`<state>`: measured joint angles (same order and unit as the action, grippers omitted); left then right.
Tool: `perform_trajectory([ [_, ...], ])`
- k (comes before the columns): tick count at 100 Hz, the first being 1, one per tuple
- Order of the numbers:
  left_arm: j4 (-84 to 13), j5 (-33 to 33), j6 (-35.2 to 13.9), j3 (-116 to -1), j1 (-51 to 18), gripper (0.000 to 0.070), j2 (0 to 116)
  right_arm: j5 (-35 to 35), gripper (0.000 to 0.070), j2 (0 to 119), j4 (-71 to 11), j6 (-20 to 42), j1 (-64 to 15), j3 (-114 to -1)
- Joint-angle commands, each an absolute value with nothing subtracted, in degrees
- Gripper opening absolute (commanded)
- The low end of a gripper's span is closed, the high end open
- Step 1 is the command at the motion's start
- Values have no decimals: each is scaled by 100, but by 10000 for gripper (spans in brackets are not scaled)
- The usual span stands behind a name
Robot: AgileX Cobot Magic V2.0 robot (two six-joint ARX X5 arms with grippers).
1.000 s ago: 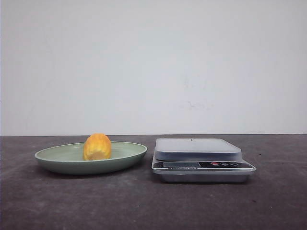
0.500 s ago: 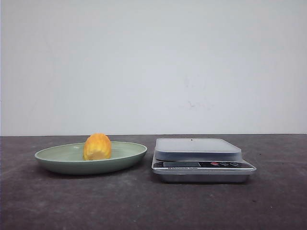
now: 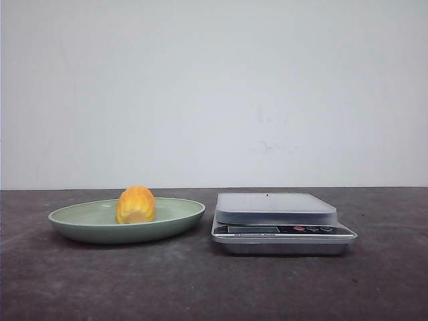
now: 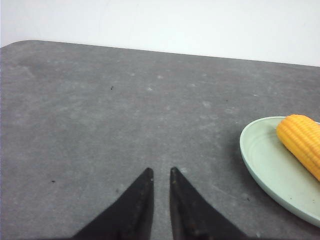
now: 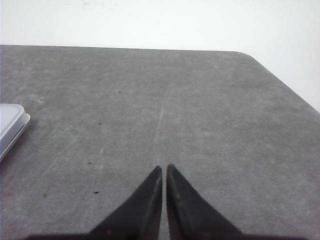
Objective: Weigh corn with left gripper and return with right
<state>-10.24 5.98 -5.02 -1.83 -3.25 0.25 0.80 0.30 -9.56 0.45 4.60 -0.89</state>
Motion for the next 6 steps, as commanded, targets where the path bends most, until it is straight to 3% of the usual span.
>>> perform_trajectory([
  [1,-1068,596,-410,-89,-322,19,19,58,9,23,-878,110,469,-58],
  [6,-1068,596,-410,-89,-322,19,19,58,9,23,-878,108,471,-58],
])
